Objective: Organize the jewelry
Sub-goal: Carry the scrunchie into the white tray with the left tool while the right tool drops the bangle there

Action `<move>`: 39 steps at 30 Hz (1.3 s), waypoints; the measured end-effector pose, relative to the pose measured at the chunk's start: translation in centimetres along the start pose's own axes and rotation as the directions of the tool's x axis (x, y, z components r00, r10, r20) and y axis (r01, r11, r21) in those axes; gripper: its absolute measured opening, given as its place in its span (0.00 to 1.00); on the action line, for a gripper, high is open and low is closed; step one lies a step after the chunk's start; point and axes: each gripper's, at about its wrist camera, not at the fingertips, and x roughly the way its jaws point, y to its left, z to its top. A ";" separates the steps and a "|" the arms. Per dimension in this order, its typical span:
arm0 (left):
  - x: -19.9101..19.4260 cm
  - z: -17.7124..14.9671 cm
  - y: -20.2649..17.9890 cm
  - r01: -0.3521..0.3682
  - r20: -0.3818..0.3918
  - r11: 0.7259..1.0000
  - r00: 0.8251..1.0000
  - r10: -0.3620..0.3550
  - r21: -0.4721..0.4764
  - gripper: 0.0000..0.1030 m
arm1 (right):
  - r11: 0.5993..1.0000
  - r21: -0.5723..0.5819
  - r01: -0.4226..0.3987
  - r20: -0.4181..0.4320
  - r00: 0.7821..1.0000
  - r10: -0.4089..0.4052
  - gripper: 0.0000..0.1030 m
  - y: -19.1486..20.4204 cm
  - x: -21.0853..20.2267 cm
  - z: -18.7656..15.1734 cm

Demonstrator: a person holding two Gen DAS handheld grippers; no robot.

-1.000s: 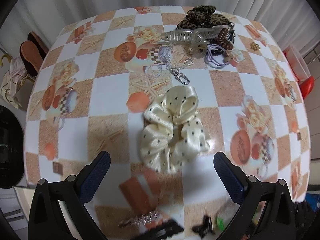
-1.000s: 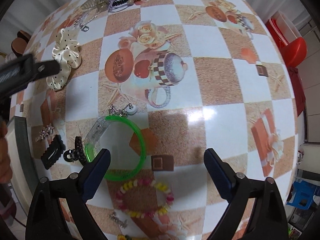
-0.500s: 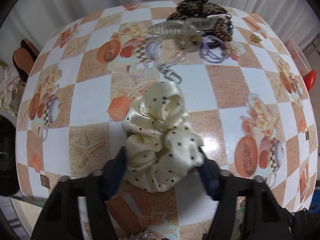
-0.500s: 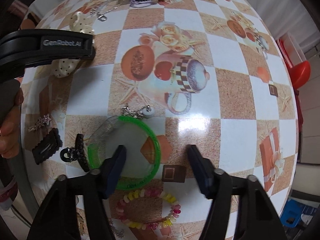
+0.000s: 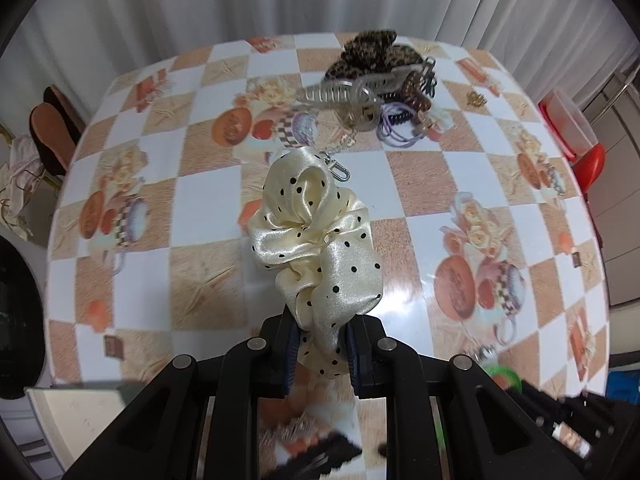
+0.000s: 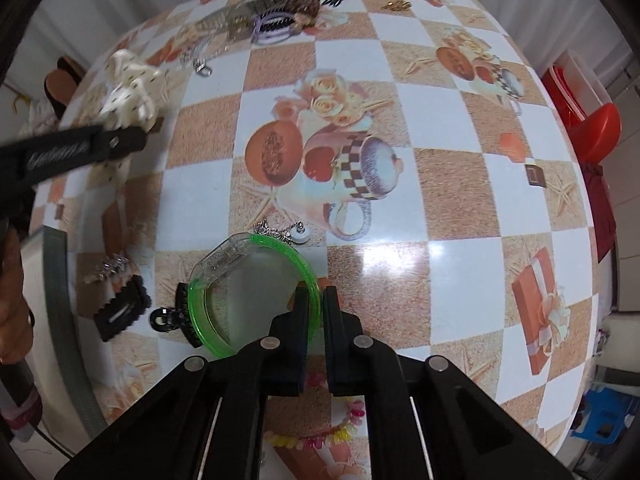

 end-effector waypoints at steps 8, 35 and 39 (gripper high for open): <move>-5.2 -4.9 3.2 0.002 0.016 1.000 1.000 -0.002 -0.029 0.25 | 0.998 0.054 -0.029 0.007 1.000 0.029 0.07 -0.3 -3.0 0.3; -8.6 -20.0 21.0 -0.199 -0.103 0.924 0.979 0.174 -0.327 0.25 | 0.935 -0.278 -0.221 -0.061 0.975 0.213 0.07 23.0 -4.7 -1.0; -7.6 -20.7 21.6 -0.216 -0.116 0.924 0.975 0.188 -0.316 0.25 | 0.927 -0.301 -0.223 -0.082 0.975 0.208 0.07 26.0 -3.3 -0.7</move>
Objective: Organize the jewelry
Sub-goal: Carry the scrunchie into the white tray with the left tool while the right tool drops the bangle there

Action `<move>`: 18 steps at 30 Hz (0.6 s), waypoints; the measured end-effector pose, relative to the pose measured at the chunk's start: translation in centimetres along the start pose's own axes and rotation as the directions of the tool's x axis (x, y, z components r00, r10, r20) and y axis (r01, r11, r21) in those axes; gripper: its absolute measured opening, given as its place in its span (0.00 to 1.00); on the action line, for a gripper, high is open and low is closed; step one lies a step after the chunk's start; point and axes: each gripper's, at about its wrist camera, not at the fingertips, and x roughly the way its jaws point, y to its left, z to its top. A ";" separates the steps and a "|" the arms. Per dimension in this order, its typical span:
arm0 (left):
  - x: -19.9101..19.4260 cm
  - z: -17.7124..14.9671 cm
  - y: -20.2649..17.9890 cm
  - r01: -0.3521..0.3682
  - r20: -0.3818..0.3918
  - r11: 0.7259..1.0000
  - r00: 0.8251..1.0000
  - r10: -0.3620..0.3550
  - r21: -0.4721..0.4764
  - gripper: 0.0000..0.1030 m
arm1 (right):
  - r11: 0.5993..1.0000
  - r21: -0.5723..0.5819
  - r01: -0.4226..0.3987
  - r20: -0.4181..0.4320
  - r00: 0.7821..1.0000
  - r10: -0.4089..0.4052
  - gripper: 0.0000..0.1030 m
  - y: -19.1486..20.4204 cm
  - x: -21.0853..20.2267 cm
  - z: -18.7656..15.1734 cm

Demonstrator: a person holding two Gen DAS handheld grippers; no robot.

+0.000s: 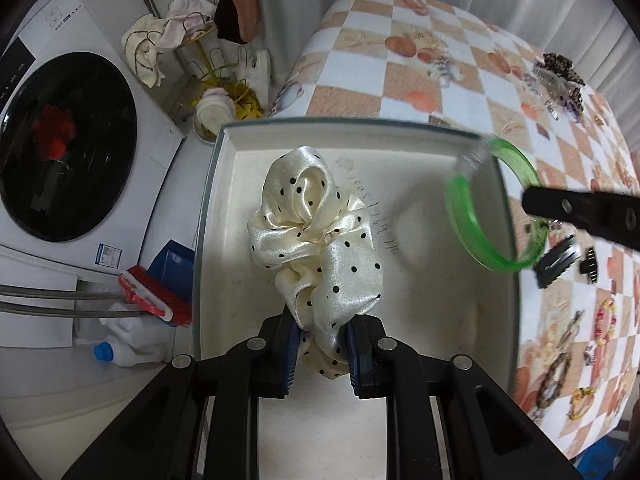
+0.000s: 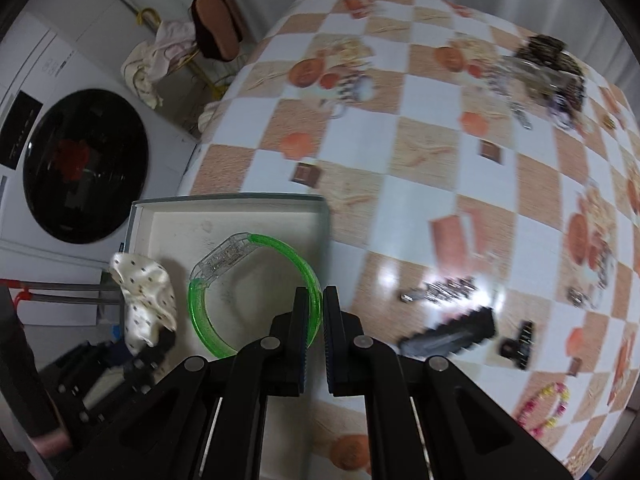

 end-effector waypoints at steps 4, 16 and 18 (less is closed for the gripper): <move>1.1 -0.3 0.0 -0.019 -0.010 1.000 1.000 0.019 0.013 0.25 | 1.000 -0.014 0.001 -0.026 1.000 -0.001 0.07 1.4 1.9 0.8; 2.2 -0.8 -1.0 -0.093 -0.002 0.995 0.996 0.093 0.044 0.63 | 0.999 -0.041 0.032 -0.083 0.996 -0.035 0.07 2.8 6.4 1.6; 2.0 -0.8 -1.0 -0.102 0.009 0.994 0.995 0.101 0.042 0.66 | 0.999 -0.041 0.034 -0.086 0.996 -0.037 0.08 2.7 6.8 1.5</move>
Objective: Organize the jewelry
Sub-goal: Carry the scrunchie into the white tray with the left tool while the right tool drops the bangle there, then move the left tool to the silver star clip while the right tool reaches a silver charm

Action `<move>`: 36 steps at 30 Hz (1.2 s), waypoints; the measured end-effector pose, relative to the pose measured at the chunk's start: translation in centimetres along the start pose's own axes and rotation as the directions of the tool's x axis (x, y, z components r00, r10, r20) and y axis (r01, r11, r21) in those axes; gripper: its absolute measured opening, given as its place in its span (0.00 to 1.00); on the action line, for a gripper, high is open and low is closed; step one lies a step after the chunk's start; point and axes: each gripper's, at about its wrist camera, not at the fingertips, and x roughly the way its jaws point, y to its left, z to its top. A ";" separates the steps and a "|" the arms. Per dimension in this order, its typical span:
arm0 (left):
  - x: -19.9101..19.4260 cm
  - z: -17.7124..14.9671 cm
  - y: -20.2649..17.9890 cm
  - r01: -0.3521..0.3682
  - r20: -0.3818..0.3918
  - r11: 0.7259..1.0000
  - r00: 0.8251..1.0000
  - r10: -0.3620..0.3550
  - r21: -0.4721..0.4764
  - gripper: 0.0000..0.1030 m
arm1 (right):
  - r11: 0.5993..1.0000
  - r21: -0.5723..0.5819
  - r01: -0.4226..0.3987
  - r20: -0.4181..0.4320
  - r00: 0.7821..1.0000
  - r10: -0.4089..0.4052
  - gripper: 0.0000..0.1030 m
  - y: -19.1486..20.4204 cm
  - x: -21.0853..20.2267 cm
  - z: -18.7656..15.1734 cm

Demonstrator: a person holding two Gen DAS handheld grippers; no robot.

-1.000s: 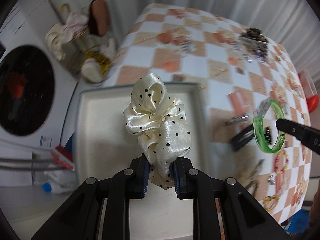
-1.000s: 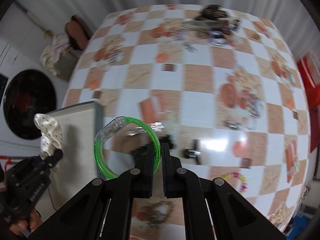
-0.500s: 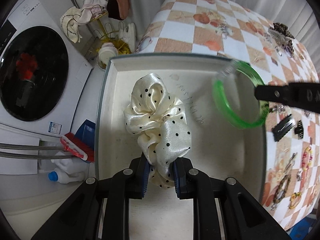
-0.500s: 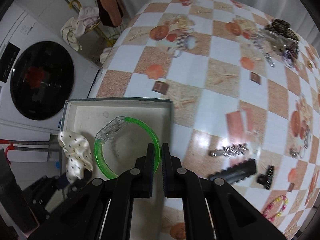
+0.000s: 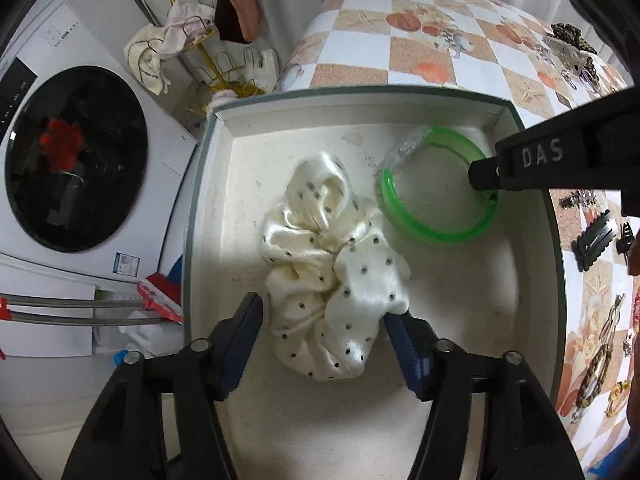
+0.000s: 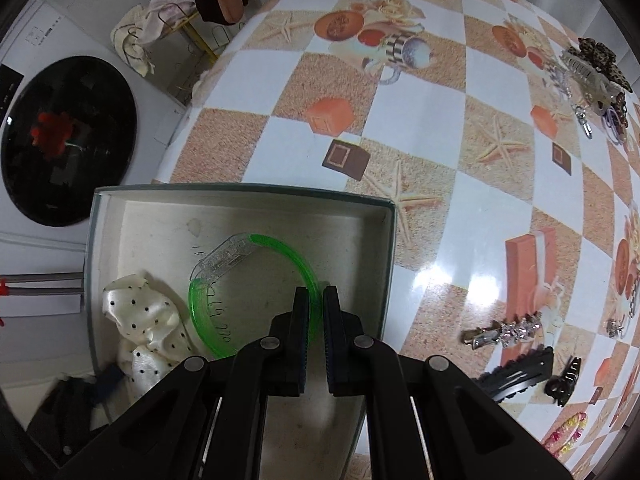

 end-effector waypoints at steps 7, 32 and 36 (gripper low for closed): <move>-0.1 -0.3 0.2 0.001 -0.023 1.000 1.000 -0.001 -0.004 0.66 | 1.000 -0.008 0.001 0.001 1.000 -0.001 0.08 0.3 0.1 0.1; -6.3 0.9 -4.8 0.016 0.069 0.990 0.997 -0.025 0.138 1.00 | 0.965 0.251 -0.074 0.161 0.986 0.034 0.78 -11.8 -11.8 -6.1; -6.7 1.9 -7.0 0.031 0.077 0.982 0.996 -0.046 0.185 1.00 | 0.938 0.345 -0.041 0.147 0.989 -0.011 0.78 -16.4 -12.6 -9.0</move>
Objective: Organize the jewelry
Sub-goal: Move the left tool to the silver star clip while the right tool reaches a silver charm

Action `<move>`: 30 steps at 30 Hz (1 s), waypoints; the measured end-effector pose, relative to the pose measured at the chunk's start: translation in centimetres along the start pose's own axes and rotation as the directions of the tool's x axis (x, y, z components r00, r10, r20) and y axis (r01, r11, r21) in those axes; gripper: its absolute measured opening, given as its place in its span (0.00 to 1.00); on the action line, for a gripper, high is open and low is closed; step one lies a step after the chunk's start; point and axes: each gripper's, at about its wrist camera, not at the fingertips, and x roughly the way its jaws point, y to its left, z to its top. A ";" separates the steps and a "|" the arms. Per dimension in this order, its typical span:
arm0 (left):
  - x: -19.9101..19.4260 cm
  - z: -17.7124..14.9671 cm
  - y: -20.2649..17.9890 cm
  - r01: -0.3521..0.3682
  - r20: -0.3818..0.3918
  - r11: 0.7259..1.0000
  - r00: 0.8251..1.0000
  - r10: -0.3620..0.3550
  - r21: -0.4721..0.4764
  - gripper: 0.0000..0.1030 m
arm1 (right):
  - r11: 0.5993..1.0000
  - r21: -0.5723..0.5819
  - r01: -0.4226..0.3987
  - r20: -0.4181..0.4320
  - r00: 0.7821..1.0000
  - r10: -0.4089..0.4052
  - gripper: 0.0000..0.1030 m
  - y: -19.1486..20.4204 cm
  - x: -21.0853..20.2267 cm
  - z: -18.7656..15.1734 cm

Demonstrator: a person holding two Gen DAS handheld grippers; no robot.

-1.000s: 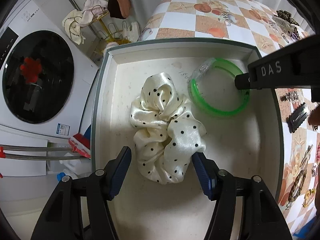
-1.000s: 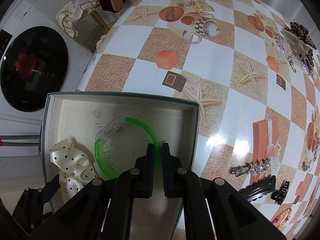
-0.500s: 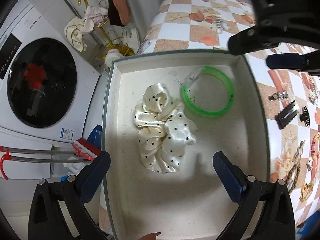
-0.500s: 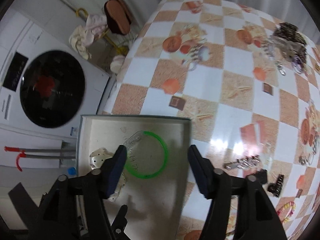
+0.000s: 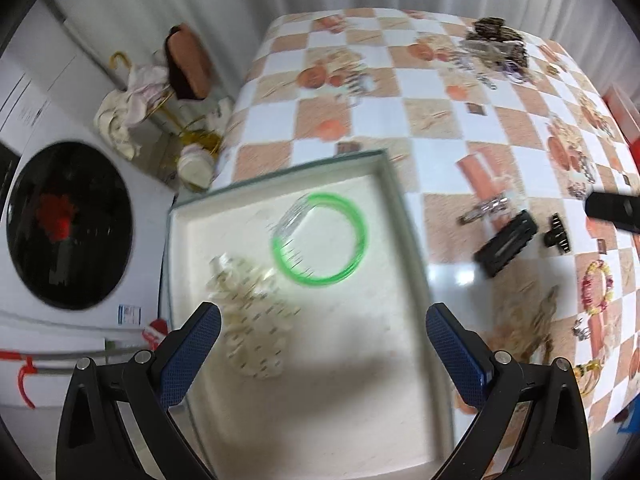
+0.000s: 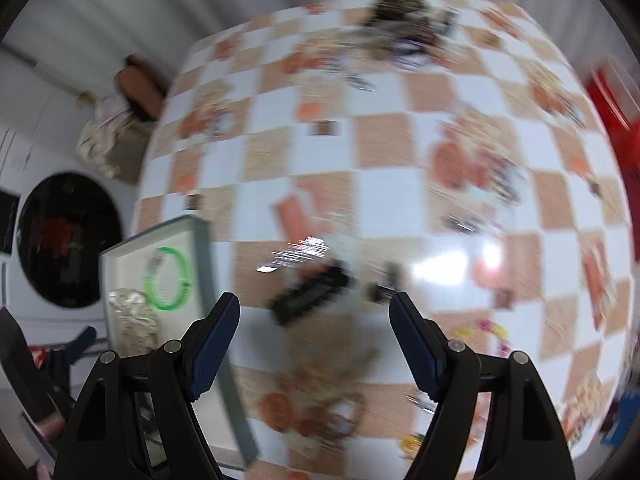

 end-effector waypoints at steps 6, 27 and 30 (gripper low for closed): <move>-0.3 2.7 -3.5 0.046 0.024 0.993 0.998 -0.049 0.110 1.00 | 0.993 0.111 0.050 -0.003 0.999 -0.050 0.78 -6.1 -0.8 -1.2; 5.8 8.7 -11.2 0.120 -0.056 0.923 0.993 -0.107 0.365 0.87 | 0.991 0.073 0.115 -0.019 0.993 -0.114 0.78 -12.5 2.4 2.2; 7.0 8.8 -11.7 0.139 -0.099 0.917 0.989 -0.110 0.374 0.78 | 0.992 0.029 0.126 -0.015 0.992 -0.125 0.78 -12.3 3.2 3.0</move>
